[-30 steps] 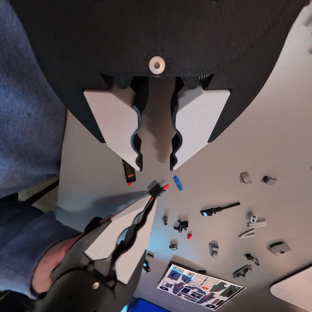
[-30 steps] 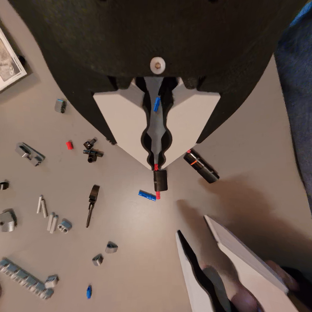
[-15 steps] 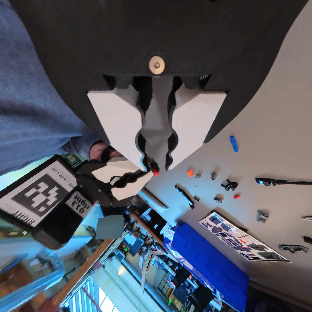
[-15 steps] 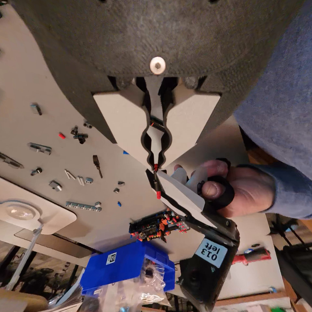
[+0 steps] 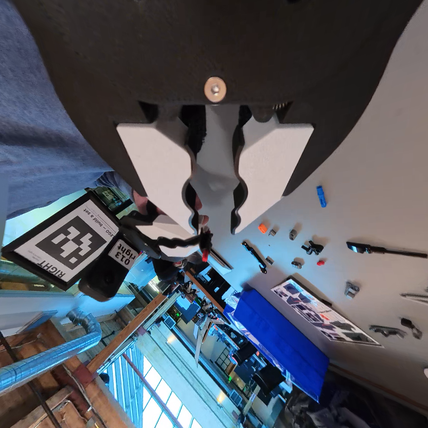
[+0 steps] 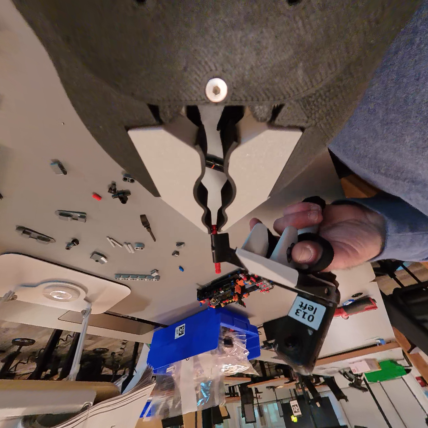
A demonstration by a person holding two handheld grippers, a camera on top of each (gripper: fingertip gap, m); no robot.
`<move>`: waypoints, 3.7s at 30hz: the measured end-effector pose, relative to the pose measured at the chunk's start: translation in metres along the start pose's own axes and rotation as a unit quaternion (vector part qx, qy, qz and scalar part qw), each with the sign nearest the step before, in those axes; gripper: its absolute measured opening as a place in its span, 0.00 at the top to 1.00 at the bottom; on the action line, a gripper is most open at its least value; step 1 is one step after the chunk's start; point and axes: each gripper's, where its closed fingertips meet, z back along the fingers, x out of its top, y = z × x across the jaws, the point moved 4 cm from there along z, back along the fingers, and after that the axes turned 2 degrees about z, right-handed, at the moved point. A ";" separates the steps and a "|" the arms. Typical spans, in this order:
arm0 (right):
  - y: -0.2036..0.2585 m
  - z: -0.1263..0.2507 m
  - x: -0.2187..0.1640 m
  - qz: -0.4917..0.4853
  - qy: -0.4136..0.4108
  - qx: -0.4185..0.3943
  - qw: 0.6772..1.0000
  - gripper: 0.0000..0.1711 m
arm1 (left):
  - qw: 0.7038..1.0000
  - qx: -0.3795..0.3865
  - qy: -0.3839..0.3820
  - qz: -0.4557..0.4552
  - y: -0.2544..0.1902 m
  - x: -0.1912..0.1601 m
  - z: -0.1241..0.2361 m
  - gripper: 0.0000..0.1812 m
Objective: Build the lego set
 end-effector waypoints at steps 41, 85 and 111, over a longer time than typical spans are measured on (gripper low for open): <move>-0.006 -0.001 -0.006 -0.046 0.057 0.158 0.985 0.99 | 0.917 0.086 0.264 -0.287 -0.002 -0.025 -0.031 0.97; 0.014 0.009 0.006 -0.096 0.008 0.206 0.974 1.00 | 0.864 0.103 0.240 -0.430 -0.030 -0.020 -0.017 0.97; -0.029 0.013 -0.074 -0.033 0.218 0.184 0.958 0.99 | 0.856 0.152 0.292 -0.397 0.006 -0.034 -0.005 0.97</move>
